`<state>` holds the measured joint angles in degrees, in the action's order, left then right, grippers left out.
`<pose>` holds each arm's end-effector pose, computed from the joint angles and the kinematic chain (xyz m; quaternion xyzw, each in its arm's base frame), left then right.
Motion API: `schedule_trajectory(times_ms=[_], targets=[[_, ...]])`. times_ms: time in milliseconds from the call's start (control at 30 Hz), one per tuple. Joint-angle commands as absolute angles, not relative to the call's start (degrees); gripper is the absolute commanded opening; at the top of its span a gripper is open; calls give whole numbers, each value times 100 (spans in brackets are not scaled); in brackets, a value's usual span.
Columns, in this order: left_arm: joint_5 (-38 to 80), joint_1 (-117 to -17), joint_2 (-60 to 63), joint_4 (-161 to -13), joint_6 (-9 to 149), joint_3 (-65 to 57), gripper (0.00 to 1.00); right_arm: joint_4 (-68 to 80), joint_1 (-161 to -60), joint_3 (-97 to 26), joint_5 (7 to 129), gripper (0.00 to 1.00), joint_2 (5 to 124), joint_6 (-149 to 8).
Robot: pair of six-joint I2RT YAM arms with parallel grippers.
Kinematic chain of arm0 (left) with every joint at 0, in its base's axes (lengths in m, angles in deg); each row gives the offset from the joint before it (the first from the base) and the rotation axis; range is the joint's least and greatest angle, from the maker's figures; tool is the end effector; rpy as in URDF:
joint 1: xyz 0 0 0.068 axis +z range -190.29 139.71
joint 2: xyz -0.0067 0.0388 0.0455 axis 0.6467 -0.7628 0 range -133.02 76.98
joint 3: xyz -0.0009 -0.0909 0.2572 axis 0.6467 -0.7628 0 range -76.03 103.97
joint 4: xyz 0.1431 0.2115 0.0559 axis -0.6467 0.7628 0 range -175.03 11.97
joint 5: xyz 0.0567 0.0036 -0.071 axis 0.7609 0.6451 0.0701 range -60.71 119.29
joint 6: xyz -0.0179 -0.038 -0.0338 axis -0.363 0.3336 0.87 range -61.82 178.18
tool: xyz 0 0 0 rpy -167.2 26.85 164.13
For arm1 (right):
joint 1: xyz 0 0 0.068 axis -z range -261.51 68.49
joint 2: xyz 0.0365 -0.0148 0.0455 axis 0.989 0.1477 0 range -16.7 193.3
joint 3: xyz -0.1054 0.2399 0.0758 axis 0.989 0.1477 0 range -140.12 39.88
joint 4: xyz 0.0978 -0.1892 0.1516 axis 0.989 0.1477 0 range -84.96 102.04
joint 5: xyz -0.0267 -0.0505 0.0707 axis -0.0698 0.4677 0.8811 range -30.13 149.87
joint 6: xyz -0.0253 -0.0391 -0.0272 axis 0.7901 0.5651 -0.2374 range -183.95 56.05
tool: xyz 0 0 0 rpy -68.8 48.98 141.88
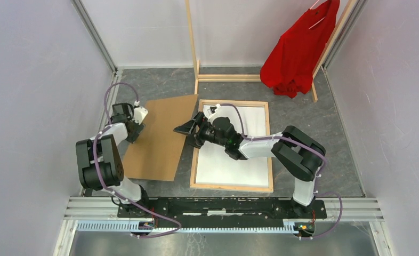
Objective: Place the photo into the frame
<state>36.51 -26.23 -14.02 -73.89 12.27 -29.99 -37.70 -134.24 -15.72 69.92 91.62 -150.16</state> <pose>0.2911 0.0776 0.1560 0.2443 0.9231 0.1976 0.2219 0.2411 0.3273 0.1867 0.1658 0.7469 0.6233 0.1617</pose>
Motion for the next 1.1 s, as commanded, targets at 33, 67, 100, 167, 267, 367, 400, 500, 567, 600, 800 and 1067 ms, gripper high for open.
schedule_trajectory(times_ms=[33,67,100,167,267,367,400,500,567,600,800,1067], targets=[[3152,-3206,-1401,-6208,1500,-3563,74,-4183,-13408,-1055,6968,85,8621,-15204],[3191,-3276,-1391,-6209,1521,-3556,74,-4168,-13394,-946,6963,84,8562,-15205],[3246,-3346,-1372,-6204,1545,-3545,74,-4148,-13371,-870,6954,84,8499,-15207],[3251,-3451,-1365,-6135,1608,-3496,73,-4105,-13333,-669,6920,84,8352,-15177],[3250,-3617,-1343,-6090,1681,-3463,73,-4003,-13268,-410,6849,82,8091,-15104],[3282,-3761,-1360,-6054,1774,-3407,73,-3688,-13171,-240,6757,81,7830,-14962],[3293,-3799,-1377,-6030,1801,-3384,73,-3540,-13140,-195,6724,80,7765,-14907],[3293,-3893,-1370,-5982,1873,-3313,72,-3025,-13052,-192,6704,80,7619,-14728],[3234,-3899,-1361,-5906,1925,-3200,72,-2571,-13020,-301,6699,79,7587,-14506],[3204,-3901,-1353,-5844,1934,-3161,72,-2388,-13003,-346,6699,79,7586,-14424],[3035,-3906,-1338,-5723,1942,-3103,71,-2715,-12978,-278,6862,73,7773,-14523],[2955,-3915,-1392,-5635,1873,-3163,71,-2756,-12988,-522,6867,39,7935,-14445]])
